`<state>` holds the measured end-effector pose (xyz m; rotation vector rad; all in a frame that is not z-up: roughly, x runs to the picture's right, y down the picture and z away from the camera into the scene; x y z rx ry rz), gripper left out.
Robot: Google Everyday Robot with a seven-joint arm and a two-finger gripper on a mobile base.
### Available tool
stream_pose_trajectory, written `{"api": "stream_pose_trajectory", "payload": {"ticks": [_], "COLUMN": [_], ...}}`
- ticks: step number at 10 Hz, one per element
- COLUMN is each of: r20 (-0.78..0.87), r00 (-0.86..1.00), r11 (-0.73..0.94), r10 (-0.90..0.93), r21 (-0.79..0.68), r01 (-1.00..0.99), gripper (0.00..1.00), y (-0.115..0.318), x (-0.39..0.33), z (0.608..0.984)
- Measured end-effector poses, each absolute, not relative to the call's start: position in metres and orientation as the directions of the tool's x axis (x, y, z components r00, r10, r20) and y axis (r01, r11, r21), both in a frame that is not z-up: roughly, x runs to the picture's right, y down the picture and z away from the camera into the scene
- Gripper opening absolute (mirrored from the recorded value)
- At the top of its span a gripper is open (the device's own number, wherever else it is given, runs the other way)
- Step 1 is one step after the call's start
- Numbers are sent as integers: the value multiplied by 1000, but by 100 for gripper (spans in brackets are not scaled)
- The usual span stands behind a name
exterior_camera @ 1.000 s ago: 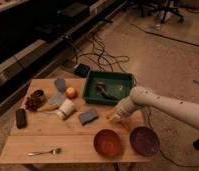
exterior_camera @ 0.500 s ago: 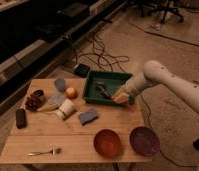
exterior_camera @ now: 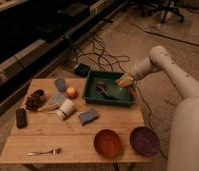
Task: Place pepper in tray
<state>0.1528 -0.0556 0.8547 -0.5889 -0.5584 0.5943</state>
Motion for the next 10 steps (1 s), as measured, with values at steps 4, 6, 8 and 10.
{"api": "stream_pose_trajectory", "payload": {"ticks": [4,6,8,10], "r20": [372,406,430,439], "r00": [674,657,652,649], "r11": [740,757,772,777], "r10": [639,635,624,622], "r21": [-538,-495,-467,-447], "r01": [-404,-426,-432,-443], "gripper": [0,0,0,0], "y": [-50,-44,-43,-48], "x": [144,140,130,130], "z": [863,863,863,863]}}
